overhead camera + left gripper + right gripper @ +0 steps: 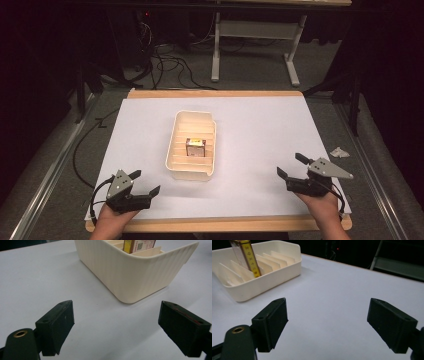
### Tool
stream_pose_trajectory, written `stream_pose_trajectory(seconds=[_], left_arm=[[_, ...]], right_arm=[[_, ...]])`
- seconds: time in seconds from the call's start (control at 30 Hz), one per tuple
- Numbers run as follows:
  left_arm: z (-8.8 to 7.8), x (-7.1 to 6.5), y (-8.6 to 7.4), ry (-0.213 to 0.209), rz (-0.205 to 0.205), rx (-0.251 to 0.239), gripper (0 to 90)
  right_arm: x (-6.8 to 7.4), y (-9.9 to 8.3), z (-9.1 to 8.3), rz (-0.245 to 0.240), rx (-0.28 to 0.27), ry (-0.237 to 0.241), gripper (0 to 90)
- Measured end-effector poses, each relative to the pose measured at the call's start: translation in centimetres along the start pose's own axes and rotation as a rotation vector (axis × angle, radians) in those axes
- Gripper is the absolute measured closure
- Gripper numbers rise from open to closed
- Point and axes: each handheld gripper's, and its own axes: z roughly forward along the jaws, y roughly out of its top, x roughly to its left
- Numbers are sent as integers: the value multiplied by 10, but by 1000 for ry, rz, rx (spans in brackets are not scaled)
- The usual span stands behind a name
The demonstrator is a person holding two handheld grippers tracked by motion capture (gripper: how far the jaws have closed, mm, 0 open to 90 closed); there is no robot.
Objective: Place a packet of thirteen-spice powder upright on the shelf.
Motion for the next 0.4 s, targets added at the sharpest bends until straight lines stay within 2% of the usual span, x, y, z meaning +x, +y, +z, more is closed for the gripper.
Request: stream_pose_trajectory(seconds=[0.03, 0.07, 0.13, 0.17, 0.4], left_arm=[[0, 0, 0, 0, 4, 1, 140], [0, -1, -1, 0, 4, 2, 140], [1, -1, -1, 0, 4, 0, 140], [1, -2, -1, 0, 5, 1, 140], [0, -2, -2, 4, 8, 2, 140]], right_arm=[[0, -6, -1, 24, 6, 12, 167], [1, -10, 0, 28, 27, 17, 167], [1, -16, 5, -12, 56, 9, 167], [1, -17, 7, -10, 65, 11, 167], [1, -16, 11, -29, 44, 13, 178]])
